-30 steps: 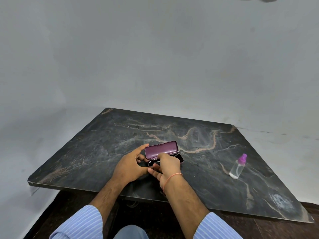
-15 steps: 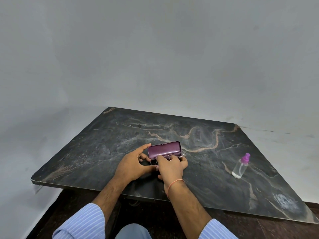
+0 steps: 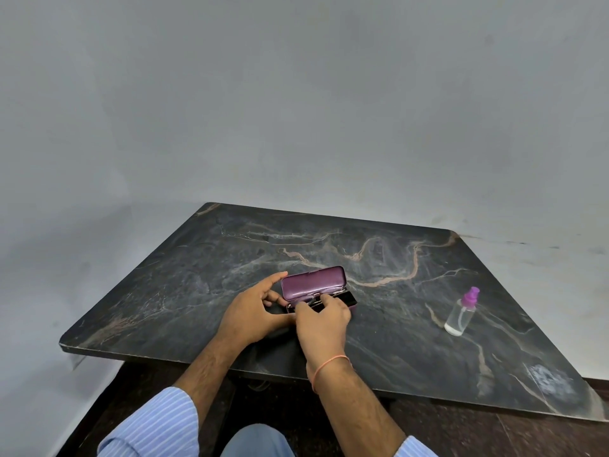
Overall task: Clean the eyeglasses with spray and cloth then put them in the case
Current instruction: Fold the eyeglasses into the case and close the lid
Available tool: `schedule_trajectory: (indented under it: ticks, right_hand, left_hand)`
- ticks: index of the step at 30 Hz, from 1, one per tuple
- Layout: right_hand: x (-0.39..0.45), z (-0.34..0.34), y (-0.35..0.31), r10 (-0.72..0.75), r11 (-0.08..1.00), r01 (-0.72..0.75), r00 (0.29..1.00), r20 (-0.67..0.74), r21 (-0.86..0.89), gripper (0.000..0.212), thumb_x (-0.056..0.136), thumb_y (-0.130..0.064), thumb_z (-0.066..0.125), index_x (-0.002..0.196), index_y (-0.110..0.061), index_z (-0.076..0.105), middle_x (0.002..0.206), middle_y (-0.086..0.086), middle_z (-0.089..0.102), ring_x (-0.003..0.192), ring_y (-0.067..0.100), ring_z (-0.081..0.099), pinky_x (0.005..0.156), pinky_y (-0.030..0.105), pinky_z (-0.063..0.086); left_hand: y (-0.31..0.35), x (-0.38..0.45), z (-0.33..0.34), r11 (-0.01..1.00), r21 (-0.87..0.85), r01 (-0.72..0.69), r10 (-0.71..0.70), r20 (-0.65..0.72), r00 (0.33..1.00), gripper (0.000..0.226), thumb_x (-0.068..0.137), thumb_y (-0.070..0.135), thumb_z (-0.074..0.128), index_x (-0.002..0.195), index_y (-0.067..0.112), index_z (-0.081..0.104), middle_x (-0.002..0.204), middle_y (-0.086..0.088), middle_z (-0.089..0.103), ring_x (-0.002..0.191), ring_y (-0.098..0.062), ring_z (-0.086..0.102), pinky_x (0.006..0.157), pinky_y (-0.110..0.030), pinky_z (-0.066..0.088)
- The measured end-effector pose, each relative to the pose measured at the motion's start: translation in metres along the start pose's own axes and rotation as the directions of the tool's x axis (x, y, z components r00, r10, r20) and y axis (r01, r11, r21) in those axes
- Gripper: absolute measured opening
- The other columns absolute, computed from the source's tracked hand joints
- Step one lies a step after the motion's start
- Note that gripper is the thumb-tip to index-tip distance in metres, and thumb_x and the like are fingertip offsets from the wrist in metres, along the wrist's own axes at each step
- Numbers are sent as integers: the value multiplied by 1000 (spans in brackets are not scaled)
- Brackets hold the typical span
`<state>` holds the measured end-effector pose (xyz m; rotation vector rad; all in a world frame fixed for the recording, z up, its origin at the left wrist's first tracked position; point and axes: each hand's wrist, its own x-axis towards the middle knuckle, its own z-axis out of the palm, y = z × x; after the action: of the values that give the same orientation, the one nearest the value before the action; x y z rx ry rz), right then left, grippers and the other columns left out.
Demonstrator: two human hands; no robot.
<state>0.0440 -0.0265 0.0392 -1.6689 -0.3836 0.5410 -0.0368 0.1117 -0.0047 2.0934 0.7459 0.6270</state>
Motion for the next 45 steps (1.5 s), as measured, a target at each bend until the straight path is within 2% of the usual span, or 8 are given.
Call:
schedule_trajectory:
  ticks: [4, 7, 10, 15, 20, 27, 38, 45]
  right_hand:
    - [4, -35, -14, -340, 902, 330, 940, 11, -277, 37, 93, -13, 64, 127, -28, 61, 136, -9, 47, 103, 7, 59, 95, 31, 49]
    - [37, -63, -36, -527, 472, 620, 768, 363, -626, 43, 93, -23, 62, 135, -29, 63, 133, -10, 65, 122, 16, 57, 105, 36, 49]
    - [66, -72, -63, -280, 68, 685, 710, 645, -725, 48, 91, -36, 59, 139, -40, 61, 135, -15, 67, 127, 20, 54, 100, 45, 51]
    - [94, -59, -86, -11, -170, 783, 605, 796, -598, 48, 91, -45, 66, 139, -43, 62, 125, -6, 72, 120, 20, 58, 96, 42, 53]
    - [106, -50, -88, 67, -175, 832, 543, 837, -526, 43, 92, -44, 69, 134, -37, 67, 125, -9, 73, 117, 20, 63, 97, 43, 55]
    - [120, -55, -85, 85, -90, 858, 513, 854, -506, 36, 94, -39, 72, 129, -30, 73, 120, -8, 75, 104, 19, 69, 91, 32, 54]
    - [121, -78, -63, -249, -143, 880, 411, 877, -453, 23, 90, -49, 74, 95, -26, 79, 95, -9, 74, 84, 13, 68, 67, 27, 41]
    - [117, -78, -42, -354, -163, 853, 418, 837, -495, 26, 94, -48, 68, 95, -24, 78, 96, -2, 73, 88, 24, 71, 71, 38, 56]
  left_hand:
    - [3, -3, 0, 1000, 10, 20, -19, -14, 1000, 109, 61, 66, 97, 158, 51, 47, 101, 31, 79, 105, 7, 70, 101, -25, 52]
    - [6, -4, -1, 999, 18, 42, -42, -17, 999, 107, 66, 57, 100, 158, 50, 47, 100, 33, 79, 108, 6, 70, 104, -27, 53]
    - [11, -6, -3, 998, 37, 53, -53, -15, 999, 104, 69, 56, 99, 159, 50, 47, 100, 37, 76, 106, 8, 67, 94, -17, 48]
    - [14, -8, -5, 997, 38, 62, -61, -14, 998, 103, 70, 54, 99, 159, 51, 47, 100, 35, 78, 102, 17, 64, 89, -10, 44]
    - [11, -7, -4, 997, 61, 55, -54, -17, 998, 103, 70, 58, 97, 159, 54, 45, 104, 31, 78, 108, 7, 65, 98, -22, 51]
    - [9, -5, -3, 995, 91, 43, -43, -8, 999, 101, 71, 60, 95, 157, 60, 42, 116, 23, 75, 107, 3, 61, 92, -22, 47]
    - [8, -2, -4, 994, 91, 57, -59, 19, 998, 104, 71, 64, 95, 159, 60, 39, 121, 24, 75, 110, -1, 63, 97, -25, 50]
    - [6, -2, -5, 996, 72, 57, -60, 54, 997, 107, 68, 66, 95, 158, 63, 39, 123, 26, 75, 114, 0, 64, 99, -26, 49]
